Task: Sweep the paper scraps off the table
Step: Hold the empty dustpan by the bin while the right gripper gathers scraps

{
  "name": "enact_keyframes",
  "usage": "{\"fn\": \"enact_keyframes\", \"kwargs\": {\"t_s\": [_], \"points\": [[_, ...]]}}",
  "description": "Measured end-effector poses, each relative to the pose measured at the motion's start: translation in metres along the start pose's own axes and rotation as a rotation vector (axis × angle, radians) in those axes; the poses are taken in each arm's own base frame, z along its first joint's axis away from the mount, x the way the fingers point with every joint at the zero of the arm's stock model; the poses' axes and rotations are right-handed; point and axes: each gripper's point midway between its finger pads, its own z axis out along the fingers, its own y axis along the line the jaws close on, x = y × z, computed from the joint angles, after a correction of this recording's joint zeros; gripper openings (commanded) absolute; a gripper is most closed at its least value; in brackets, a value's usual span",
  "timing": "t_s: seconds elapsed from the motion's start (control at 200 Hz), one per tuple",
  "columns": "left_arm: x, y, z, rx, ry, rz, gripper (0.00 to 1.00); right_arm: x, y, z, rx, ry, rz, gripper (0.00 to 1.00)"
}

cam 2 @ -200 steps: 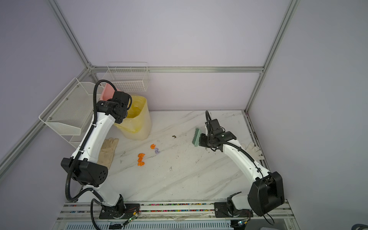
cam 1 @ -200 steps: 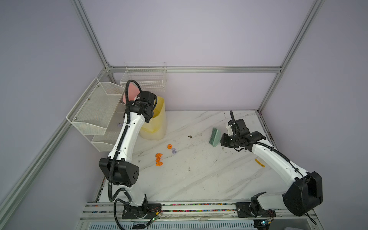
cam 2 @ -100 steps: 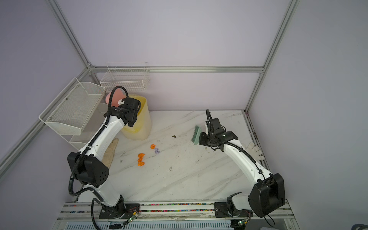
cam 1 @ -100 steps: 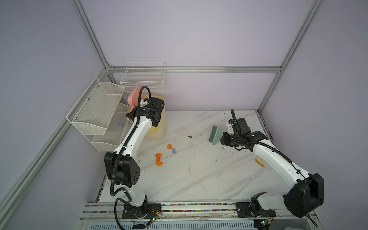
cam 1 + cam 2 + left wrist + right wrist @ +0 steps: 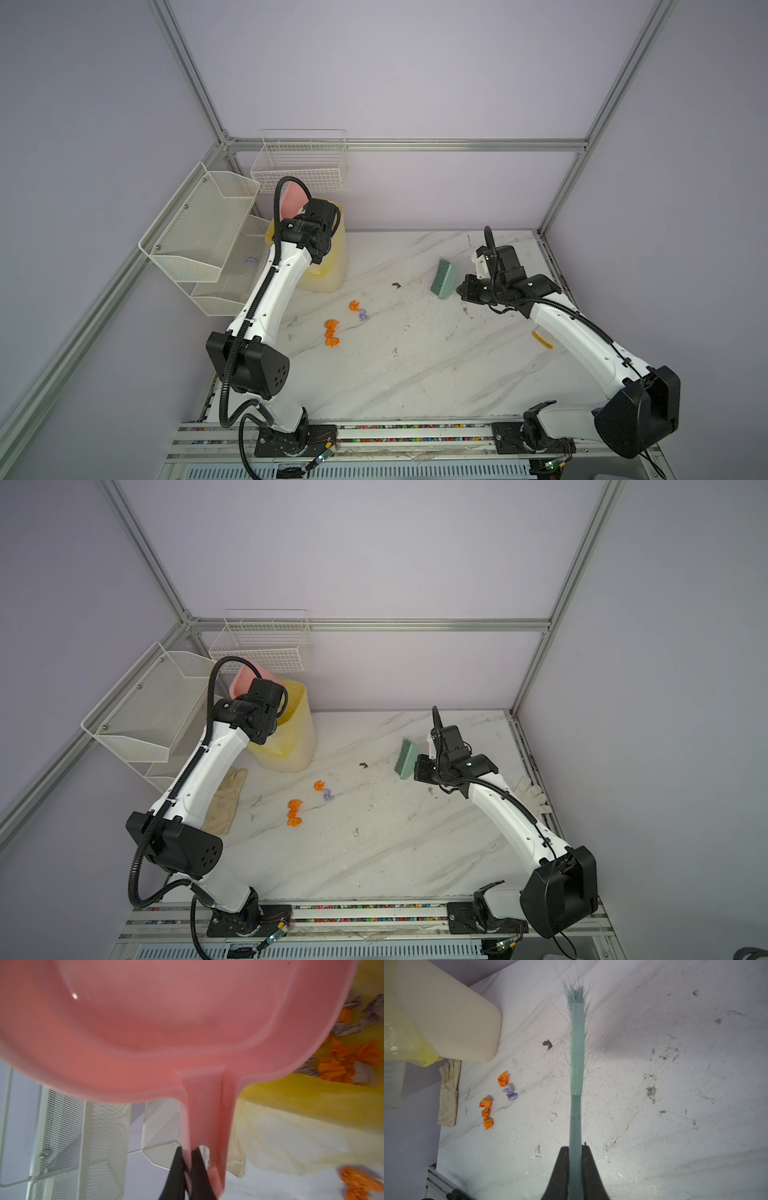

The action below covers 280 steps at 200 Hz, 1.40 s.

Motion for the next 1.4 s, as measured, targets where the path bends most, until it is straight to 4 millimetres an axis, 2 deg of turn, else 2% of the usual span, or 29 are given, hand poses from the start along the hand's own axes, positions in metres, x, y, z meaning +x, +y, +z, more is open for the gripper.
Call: {"fn": "enact_keyframes", "kwargs": {"t_s": [0.2, 0.365, 0.495, 0.67, 0.93, 1.21, 1.4], "points": [[0.008, -0.020, -0.023, 0.230, -0.026, -0.087, 0.00, 0.001, 0.013, 0.004, -0.072, 0.020, -0.010, 0.00], [0.014, -0.034, -0.045, 0.399, -0.046, -0.131, 0.00, 0.000, 0.032, 0.009, -0.151, 0.026, -0.013, 0.00], [0.015, -0.057, -0.058, 0.554, -0.037, -0.139, 0.00, 0.006, 0.058, 0.020, -0.208, 0.057, -0.035, 0.00], [0.013, -0.081, -0.078, 0.733, -0.036, -0.160, 0.00, 0.016, 0.095, 0.048, -0.264, 0.120, -0.076, 0.00], [0.012, -0.085, -0.097, 0.833, -0.060, -0.187, 0.00, 0.045, 0.140, 0.077, -0.347, 0.207, -0.101, 0.00], [0.012, -0.087, -0.100, 0.850, -0.061, -0.187, 0.00, 0.074, 0.187, 0.095, -0.445, 0.284, -0.119, 0.00], [0.012, -0.088, -0.101, 0.861, -0.061, -0.186, 0.00, 0.107, 0.215, 0.115, -0.492, 0.370, -0.130, 0.00]]}}
